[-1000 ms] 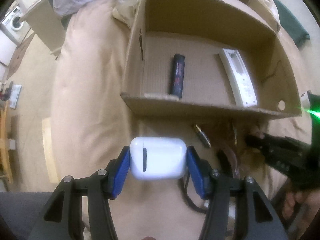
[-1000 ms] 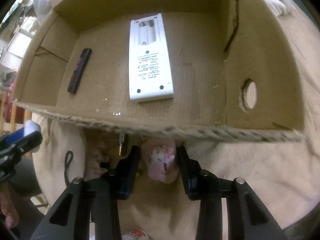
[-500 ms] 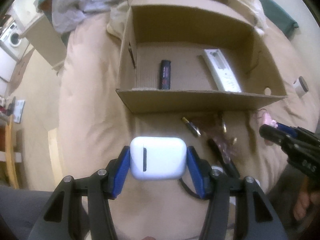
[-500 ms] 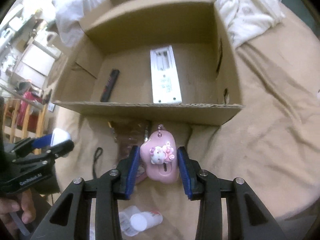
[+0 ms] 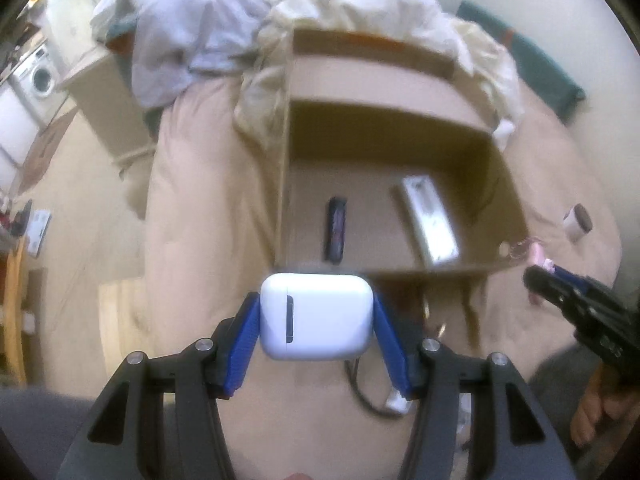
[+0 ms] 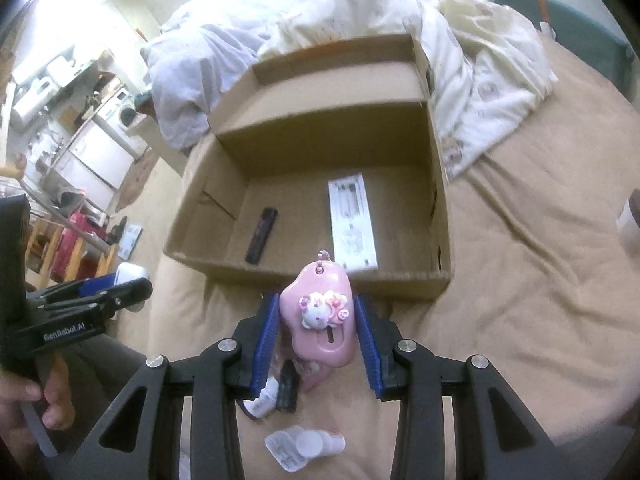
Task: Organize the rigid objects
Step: 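Place the pink item on the panel and the earbud case beside the lighter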
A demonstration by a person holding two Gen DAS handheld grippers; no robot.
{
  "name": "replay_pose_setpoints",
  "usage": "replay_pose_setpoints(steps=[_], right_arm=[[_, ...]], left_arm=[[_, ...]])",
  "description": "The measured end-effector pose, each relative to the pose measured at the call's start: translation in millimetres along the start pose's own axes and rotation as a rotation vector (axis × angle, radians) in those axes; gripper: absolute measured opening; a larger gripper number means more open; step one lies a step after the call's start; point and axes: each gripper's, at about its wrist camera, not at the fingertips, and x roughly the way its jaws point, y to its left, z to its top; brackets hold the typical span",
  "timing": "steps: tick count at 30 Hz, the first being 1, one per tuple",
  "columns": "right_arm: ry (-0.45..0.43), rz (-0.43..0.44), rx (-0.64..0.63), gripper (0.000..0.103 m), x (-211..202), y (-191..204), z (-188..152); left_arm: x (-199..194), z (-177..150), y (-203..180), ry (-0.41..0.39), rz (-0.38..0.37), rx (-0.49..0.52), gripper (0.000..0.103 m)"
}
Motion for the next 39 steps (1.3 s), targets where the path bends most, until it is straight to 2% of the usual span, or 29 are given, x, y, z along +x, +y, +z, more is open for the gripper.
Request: replay_pose_setpoints(steps=[4, 9, 18, 22, 24, 34, 39], right_arm=[[-0.03, 0.002, -0.03, 0.04, 1, 4, 19], [-0.033, 0.005, -0.053, 0.04, 12, 6, 47], [-0.038, -0.014, -0.069, 0.04, 57, 2, 88], [0.027, -0.015, -0.052, 0.04, 85, -6, 80], [0.049, -0.025, -0.059, 0.04, 93, -7, 76], [0.111, -0.073, -0.097, 0.04, 118, -9, 69], [0.143, -0.093, -0.076, 0.04, 129, -13, 69]], left_arm=[[-2, 23, -6, -0.028, 0.019, 0.049, 0.052], [9, 52, -13, -0.032, 0.019, 0.061, 0.052], [71, 82, -40, -0.006, 0.048, 0.13, 0.052], [91, 82, -35, 0.011, 0.067, 0.093, 0.052], [100, 82, -35, 0.042, 0.047, 0.083, 0.052], [117, 75, -45, 0.08, 0.075, 0.13, 0.052], [125, 74, -46, 0.099, 0.101, 0.131, 0.052]])
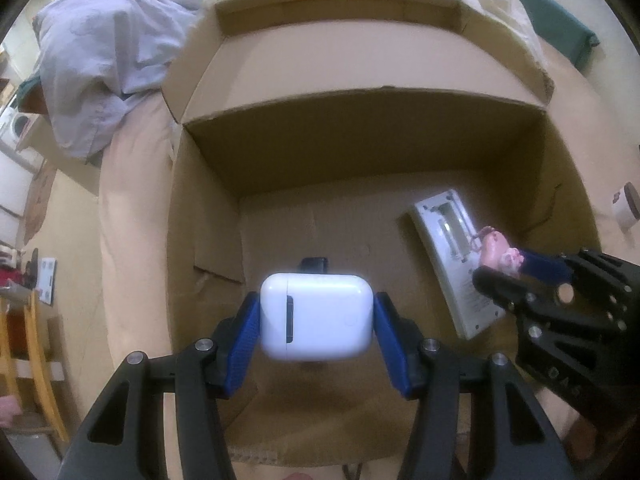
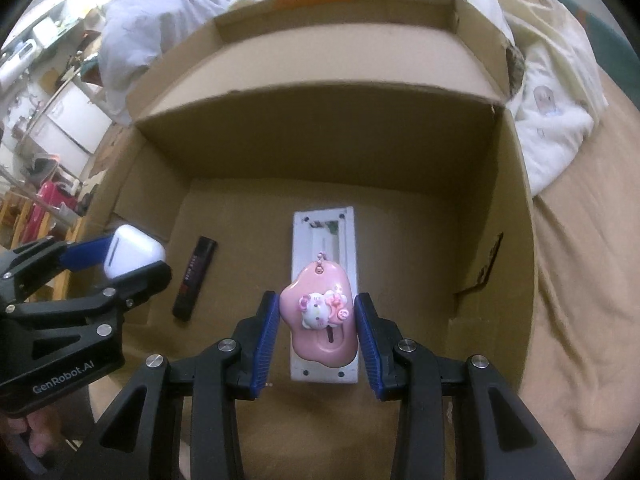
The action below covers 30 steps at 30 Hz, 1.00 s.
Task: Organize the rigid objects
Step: 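Place the pink item on the panel and the earbud case beside the lighter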
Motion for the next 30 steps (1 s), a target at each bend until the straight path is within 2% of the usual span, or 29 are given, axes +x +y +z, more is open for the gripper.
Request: replay_pose_setpoints(steps=[7, 14, 15, 16, 19, 22, 25, 30], right_arm=[[0.018, -0.012, 0.002, 0.04, 7, 0, -1], [-0.001, 0.023, 0.039, 0.042, 0, -7, 2], [-0.012, 0.03, 0.044, 0.045, -3, -8, 2], [-0.028, 0.039, 0.049, 0.052, -8, -9, 3], [-0.078, 0.063, 0.052, 0.06, -20, -10, 6], [-0.104, 0.087, 0.062, 0.067, -27, -10, 8], [-0.118, 0.106, 0.068, 0.072, -29, -10, 8], [-0.14, 0.092, 0.065, 0.076, -32, -9, 6]], left_arm=[[6, 1, 4, 0.017, 0.008, -0.013, 0.052], [4, -1, 5, 0.016, 0.003, -0.008, 0.053], [2, -1, 4, 0.007, 0.006, -0.004, 0.054], [1, -1, 3, 0.0, 0.009, -0.001, 0.06], [-6, -1, 2, -0.02, -0.006, -0.008, 0.078], [-8, 0, 4, -0.025, -0.018, -0.02, 0.088], [-6, 0, 6, -0.013, -0.025, -0.04, 0.089], [-9, 0, 9, -0.03, -0.025, -0.052, 0.089]])
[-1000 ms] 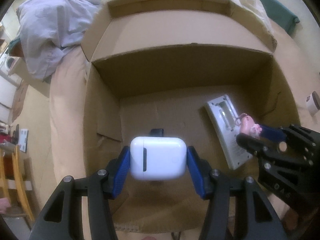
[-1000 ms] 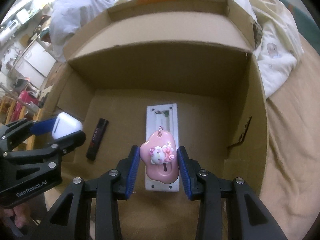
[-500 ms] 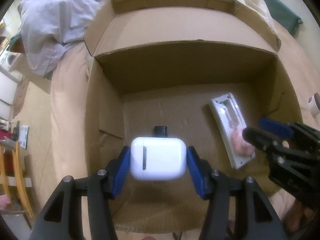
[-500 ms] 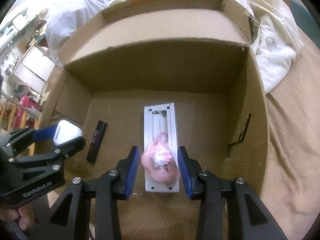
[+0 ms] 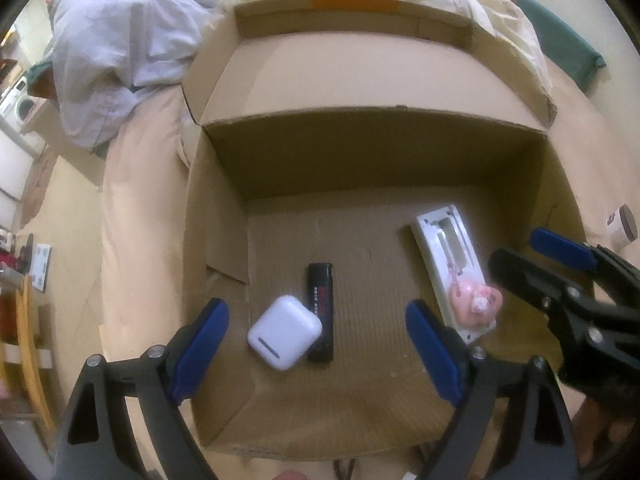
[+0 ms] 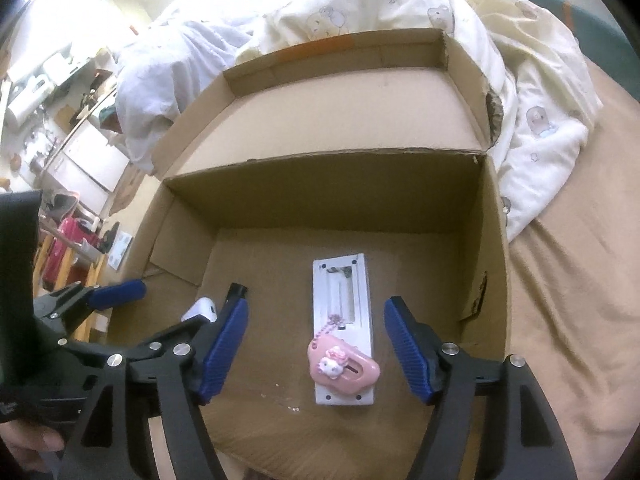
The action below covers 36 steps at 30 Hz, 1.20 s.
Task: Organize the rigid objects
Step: 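Place the pink item on the panel and the earbud case beside the lighter, then lower the right tool onto the brown claw clip and grasp it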
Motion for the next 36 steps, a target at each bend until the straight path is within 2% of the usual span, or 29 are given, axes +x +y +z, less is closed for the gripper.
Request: replay_pose_setpoints(steps=[5, 9, 15, 23, 27, 31, 33, 36], right_arm=[[-0.006, -0.001, 0.029, 0.077, -1, -5, 3], [-0.013, 0.003, 0.052, 0.077, -4, -7, 3], [-0.038, 0.002, 0.06, 0.077, -14, -6, 2], [-0.025, -0.007, 0.051, 0.077, -34, 2, -12], [-0.042, 0.017, 0.052, 0.077, -54, 11, -23], [-0.022, -0.001, 0.006, 0.077, -66, 20, -39], [-0.004, -0.001, -0.004, 0.077, -71, 23, -49], [0.013, -0.007, -0.011, 0.077, -77, 27, -64]], left_arm=[[-4, 0, 4, -0.008, -0.005, -0.018, 0.089], [-10, 0, 2, -0.009, 0.003, 0.005, 0.089], [-41, -4, 9, -0.029, -0.026, -0.014, 0.089], [-75, -37, 29, -0.021, -0.021, -0.062, 0.089], [-84, -54, 38, -0.01, -0.056, -0.113, 0.089], [-89, -70, 40, -0.017, -0.093, -0.107, 0.089], [-89, -75, 43, -0.026, -0.061, -0.088, 0.089], [-82, -82, 51, -0.024, -0.032, -0.117, 0.089]])
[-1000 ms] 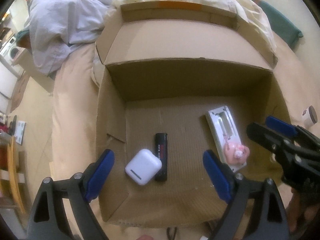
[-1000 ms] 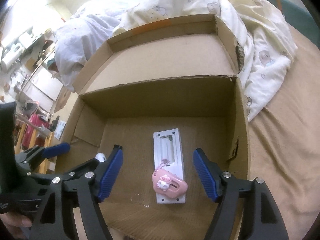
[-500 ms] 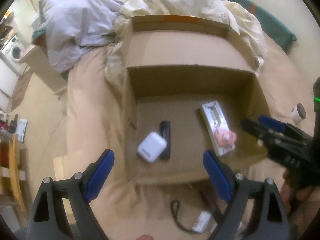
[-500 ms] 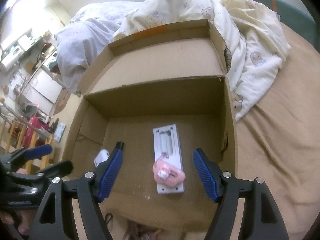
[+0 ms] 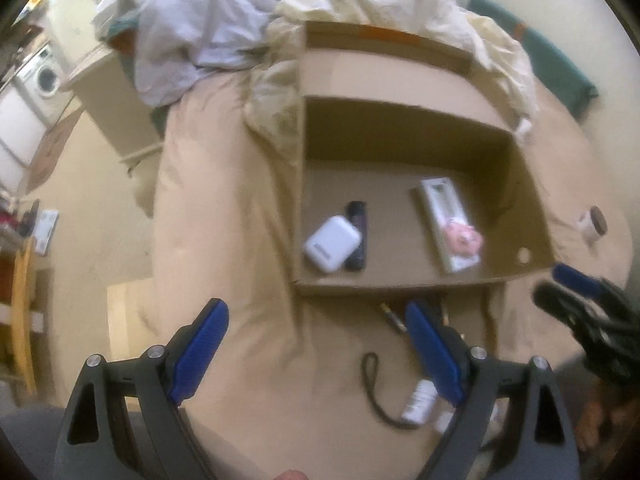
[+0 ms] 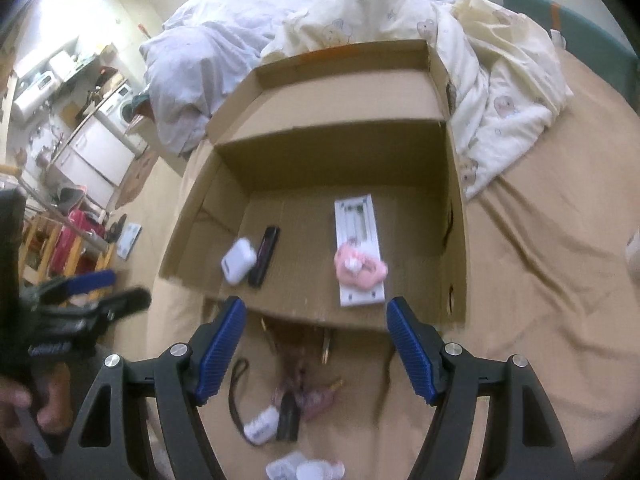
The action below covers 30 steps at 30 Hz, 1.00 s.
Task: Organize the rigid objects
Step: 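Lower the right tool onto the brown claw clip and grasp it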
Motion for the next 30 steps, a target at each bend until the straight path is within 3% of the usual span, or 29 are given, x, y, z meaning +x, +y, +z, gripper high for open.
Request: replay_pose_setpoints(steps=[4, 7, 10, 13, 21, 25, 28, 30], right_arm=[[0.009, -0.017, 0.009, 0.077, -4, -2, -17], [0.006, -0.03, 0.036, 0.077, -3, -12, -29], [0.008, -0.037, 0.088, 0.077, 0, -23, -34], [0.013, -0.002, 0.112, 0.077, 5, -23, -36], [0.243, 0.12, 0.056, 0.077, 59, 7, -37], [0.325, 0.082, 0.055, 0.075, 92, 18, -33], [0.396, 0.069, 0.081, 0.06, 116, 21, -32], [0.428, 0.025, 0.07, 0.06, 131, 24, -31]], left_arm=[[13, -9, 9, 0.031, -0.009, -0.026, 0.089], [11, -9, 10, 0.038, -0.056, -0.044, 0.089], [14, -11, 7, 0.04, -0.019, -0.027, 0.089], [19, -13, 5, 0.066, -0.038, -0.034, 0.089], [19, -8, 0, 0.053, -0.021, -0.023, 0.089], [20, -7, 0, 0.052, -0.009, -0.019, 0.089], [21, -3, 1, 0.055, -0.017, -0.028, 0.089], [21, -1, 1, 0.053, -0.022, -0.034, 0.089]])
